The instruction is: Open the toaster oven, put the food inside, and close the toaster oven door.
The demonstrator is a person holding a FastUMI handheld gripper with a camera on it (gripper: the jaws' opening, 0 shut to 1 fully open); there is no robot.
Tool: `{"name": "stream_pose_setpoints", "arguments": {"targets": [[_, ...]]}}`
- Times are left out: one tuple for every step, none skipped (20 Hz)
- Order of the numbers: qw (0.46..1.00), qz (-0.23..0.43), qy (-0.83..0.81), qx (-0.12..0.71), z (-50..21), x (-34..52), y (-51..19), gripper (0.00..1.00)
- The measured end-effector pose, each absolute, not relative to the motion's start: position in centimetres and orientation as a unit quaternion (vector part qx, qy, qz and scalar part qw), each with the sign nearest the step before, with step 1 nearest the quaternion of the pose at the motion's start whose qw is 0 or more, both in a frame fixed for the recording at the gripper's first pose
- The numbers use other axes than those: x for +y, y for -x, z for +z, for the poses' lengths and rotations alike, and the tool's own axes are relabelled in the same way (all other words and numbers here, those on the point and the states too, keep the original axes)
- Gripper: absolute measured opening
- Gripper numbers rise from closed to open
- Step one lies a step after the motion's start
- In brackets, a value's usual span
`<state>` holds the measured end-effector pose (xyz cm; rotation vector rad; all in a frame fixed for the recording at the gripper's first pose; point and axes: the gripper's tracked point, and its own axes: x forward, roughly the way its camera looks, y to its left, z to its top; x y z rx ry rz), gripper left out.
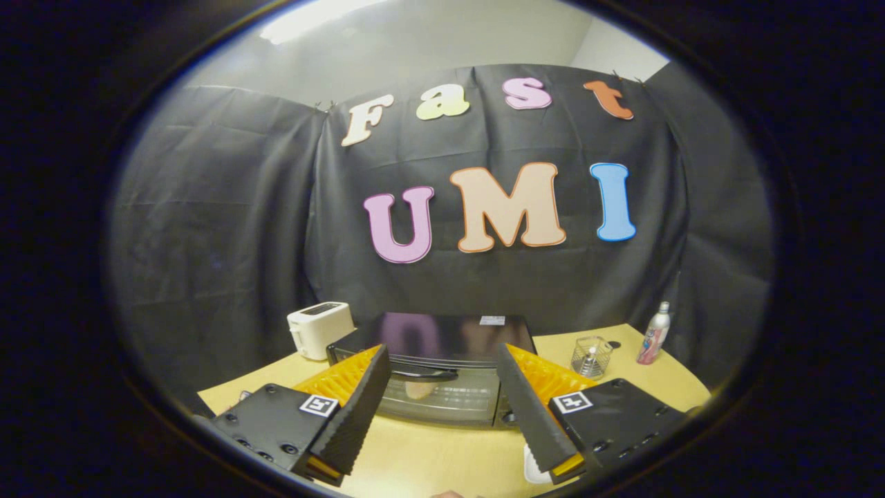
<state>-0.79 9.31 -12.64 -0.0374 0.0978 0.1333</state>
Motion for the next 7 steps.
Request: {"name": "stream_pose_setpoints", "arguments": {"targets": [[0.996, 0.066, 0.021, 0.048, -12.3, 9.0, 0.9, 0.92], [0.997, 0.062, 0.024, 0.047, -12.0, 8.8, 1.1, 0.92], [0.997, 0.061, 0.024, 0.049, -11.9, 8.6, 1.2, 0.92], [0.996, 0.063, 0.024, 0.055, -12.0, 8.7, 1.5, 0.92], [0.996, 0.064, 0.025, 0.062, -12.3, 8.7, 1.7, 0.92], [0.995, 0.062, 0.027, 0.067, -12.3, 8.6, 1.9, 0.92], [0.995, 0.059, 0.029, 0.069, -12.3, 8.3, 1.9, 0.92]]}}
